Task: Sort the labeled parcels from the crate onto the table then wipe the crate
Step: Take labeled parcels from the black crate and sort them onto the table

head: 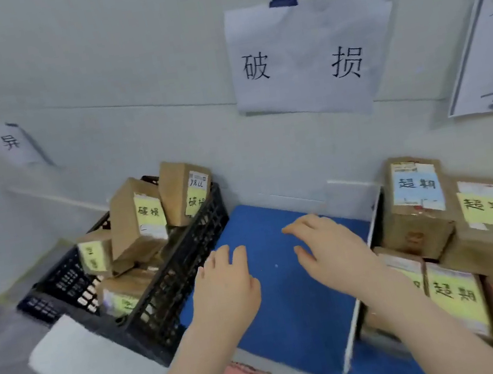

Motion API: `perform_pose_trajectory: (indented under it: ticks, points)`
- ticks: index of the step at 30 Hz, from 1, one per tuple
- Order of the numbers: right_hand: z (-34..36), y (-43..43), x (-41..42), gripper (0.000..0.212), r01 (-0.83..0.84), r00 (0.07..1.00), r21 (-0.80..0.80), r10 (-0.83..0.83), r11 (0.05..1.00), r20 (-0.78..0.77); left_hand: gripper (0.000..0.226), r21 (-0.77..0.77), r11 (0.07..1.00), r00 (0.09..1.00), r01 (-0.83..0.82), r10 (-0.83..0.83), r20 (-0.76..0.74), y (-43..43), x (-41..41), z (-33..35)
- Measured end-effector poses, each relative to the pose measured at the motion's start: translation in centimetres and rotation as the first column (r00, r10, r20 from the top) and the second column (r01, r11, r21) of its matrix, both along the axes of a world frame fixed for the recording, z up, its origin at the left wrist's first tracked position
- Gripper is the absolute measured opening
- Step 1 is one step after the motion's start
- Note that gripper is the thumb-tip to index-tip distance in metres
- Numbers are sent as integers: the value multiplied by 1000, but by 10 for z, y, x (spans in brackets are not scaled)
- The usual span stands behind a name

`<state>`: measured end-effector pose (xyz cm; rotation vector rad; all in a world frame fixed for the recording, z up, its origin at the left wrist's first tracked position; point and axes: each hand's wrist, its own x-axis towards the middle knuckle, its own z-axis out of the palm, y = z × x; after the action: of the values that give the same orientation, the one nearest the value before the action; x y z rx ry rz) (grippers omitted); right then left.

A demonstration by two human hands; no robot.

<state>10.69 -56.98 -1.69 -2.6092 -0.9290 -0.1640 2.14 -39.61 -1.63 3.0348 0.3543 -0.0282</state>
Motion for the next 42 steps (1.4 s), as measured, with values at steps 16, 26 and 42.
perform_pose_trajectory:
  ticks: [16,26,42]
  points:
    - [-42,259,-69,38,-47,985,-74,34,996,-170,41,25,999,999,39,-39,-1,239,-75,-21]
    - [-47,274,-12,36,21,984,-73,-34,997,-173,43,15,999,996,50,-51,71,268,-3,-30]
    - [-67,380,84,39,207,943,372,-83,905,-323,55,-398,896,973,195,-126,194,367,127,-48]
